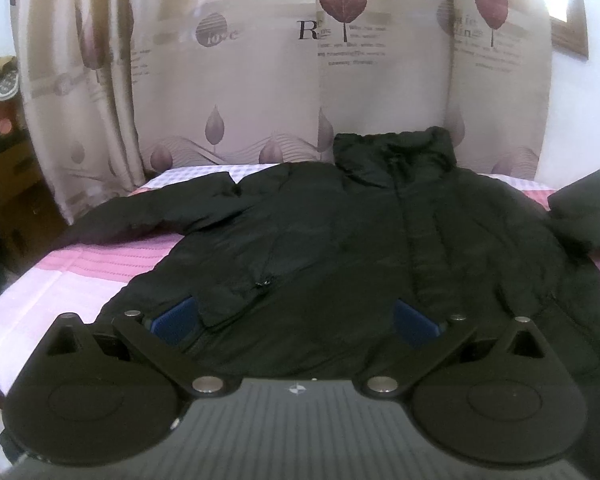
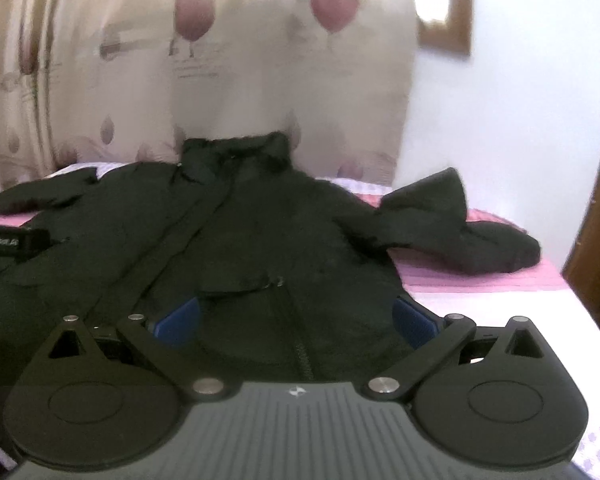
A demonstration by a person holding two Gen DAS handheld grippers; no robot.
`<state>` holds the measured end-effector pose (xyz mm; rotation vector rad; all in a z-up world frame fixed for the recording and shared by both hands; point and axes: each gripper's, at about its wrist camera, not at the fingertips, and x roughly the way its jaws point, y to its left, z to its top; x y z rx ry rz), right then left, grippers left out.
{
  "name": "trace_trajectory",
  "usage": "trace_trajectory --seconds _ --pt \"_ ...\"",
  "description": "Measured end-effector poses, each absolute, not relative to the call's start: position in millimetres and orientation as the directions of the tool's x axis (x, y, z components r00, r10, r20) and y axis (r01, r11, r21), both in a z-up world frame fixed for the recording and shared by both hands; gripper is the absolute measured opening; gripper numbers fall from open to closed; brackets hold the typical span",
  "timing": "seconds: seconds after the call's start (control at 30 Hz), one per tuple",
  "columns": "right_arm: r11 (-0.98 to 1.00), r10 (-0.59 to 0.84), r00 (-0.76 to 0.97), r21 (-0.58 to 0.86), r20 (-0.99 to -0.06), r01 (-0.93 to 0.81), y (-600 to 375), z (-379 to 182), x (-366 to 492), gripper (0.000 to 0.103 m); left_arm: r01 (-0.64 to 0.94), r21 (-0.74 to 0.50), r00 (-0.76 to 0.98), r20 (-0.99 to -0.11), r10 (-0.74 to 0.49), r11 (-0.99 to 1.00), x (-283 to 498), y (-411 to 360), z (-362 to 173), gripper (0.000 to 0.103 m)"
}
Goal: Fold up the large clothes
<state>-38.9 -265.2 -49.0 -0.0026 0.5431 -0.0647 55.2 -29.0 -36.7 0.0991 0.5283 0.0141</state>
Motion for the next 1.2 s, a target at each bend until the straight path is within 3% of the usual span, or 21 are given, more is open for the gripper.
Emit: trace_trajectory --seconds 0.17,1.2 --pt "0.992 0.022 0.851 0.117 -0.525 0.046 -278.1 -51.3 -34.6 0.103 0.016 0.114 0.870 -0.492 0.043 0.993 54.3 -32.7 -37.0 0.103" --pt "0.989 0.067 0.826 0.146 -0.560 0.019 -278.0 -62.4 -24.9 0.103 0.061 0.197 0.864 -0.501 0.047 0.979 55.6 -55.1 -40.7 0.103"
